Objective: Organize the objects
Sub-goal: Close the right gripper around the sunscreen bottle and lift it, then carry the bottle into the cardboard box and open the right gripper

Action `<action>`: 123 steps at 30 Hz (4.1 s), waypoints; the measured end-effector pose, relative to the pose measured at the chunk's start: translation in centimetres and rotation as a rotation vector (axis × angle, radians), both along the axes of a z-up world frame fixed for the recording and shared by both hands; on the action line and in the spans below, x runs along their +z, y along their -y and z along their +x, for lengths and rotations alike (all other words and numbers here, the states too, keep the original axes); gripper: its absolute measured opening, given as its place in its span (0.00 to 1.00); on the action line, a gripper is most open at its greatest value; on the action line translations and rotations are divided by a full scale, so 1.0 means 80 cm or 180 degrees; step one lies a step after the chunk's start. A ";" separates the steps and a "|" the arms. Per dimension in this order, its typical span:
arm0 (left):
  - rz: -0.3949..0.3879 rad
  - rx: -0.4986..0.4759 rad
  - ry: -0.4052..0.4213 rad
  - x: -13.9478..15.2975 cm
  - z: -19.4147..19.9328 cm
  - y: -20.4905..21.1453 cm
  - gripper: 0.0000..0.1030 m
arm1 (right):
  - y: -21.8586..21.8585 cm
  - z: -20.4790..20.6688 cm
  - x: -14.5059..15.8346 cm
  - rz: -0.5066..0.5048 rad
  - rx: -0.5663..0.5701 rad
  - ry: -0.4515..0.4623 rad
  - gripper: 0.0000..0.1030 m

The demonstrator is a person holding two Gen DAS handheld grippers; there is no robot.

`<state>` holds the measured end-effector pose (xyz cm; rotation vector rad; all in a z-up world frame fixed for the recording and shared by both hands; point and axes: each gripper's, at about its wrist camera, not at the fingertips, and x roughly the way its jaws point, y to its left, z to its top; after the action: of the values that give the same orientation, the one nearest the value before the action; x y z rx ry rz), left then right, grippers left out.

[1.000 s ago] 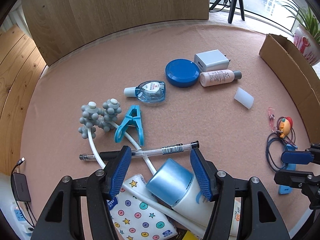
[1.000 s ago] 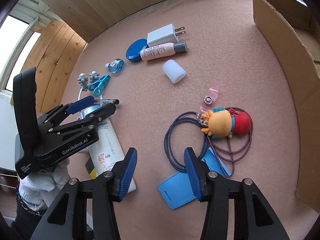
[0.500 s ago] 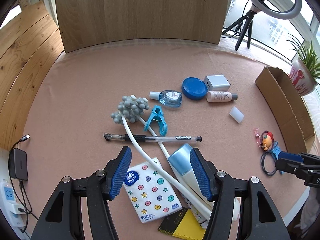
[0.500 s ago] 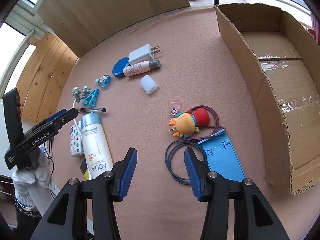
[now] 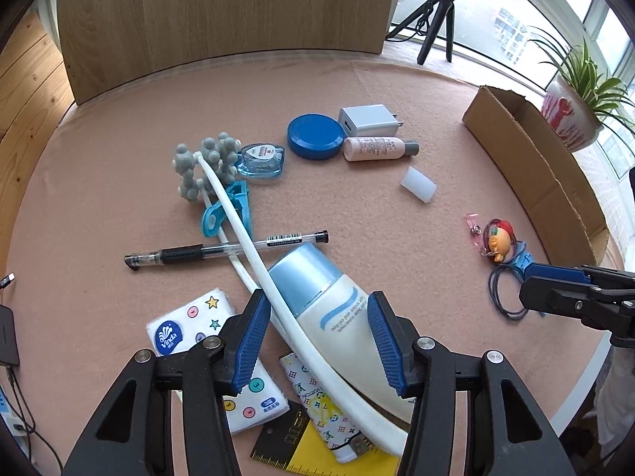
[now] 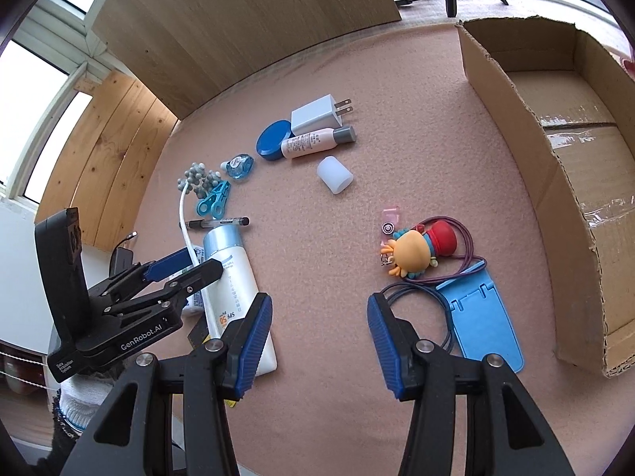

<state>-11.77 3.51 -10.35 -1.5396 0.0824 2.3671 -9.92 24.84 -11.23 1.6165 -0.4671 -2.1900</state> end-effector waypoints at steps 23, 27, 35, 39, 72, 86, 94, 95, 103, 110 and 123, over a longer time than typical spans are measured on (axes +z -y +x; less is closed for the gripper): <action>0.0506 -0.0041 0.0031 0.020 0.015 0.003 0.55 | -0.002 -0.008 -0.007 -0.0093 -0.0011 0.0036 0.45; 0.0735 -0.0152 0.0126 0.025 0.022 -0.007 0.53 | 0.001 -0.011 -0.009 -0.0107 0.0005 0.0055 0.45; 0.0604 -0.0182 0.0323 0.000 0.023 -0.031 0.53 | 0.002 -0.011 -0.008 -0.0088 0.0020 0.0046 0.45; 0.0417 -0.0088 0.0356 -0.016 0.021 -0.021 0.54 | 0.003 -0.009 -0.007 -0.0083 0.0028 0.0034 0.45; 0.0963 0.0189 0.0463 -0.029 0.046 -0.037 0.51 | 0.087 -0.025 -0.048 -0.0153 0.0604 0.0394 0.38; 0.1037 -0.0121 0.0082 0.041 0.035 -0.135 0.50 | 0.005 -0.010 0.025 -0.0208 0.0224 -0.0007 0.37; 0.1101 -0.0435 -0.0031 0.066 0.025 -0.228 0.50 | -0.079 0.001 0.062 -0.0123 -0.0122 -0.0244 0.37; 0.1109 -0.0470 -0.0035 0.068 0.024 -0.240 0.50 | -0.089 0.002 0.064 -0.0118 -0.0171 -0.0261 0.37; 0.1116 -0.0704 -0.0048 0.070 0.016 -0.322 0.50 | -0.169 0.007 0.070 -0.0086 -0.0503 -0.0320 0.37; 0.1073 -0.0830 -0.0098 0.070 0.017 -0.364 0.52 | -0.213 0.006 0.070 -0.0050 -0.0685 -0.0349 0.37; 0.0788 -0.0547 -0.0175 0.061 0.007 -0.288 0.67 | -0.227 0.019 0.081 0.0239 -0.0902 -0.0665 0.58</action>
<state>-11.18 26.52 -5.45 -1.2986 -0.0618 2.1918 -8.42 42.97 -4.72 1.4073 -0.5881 -2.5808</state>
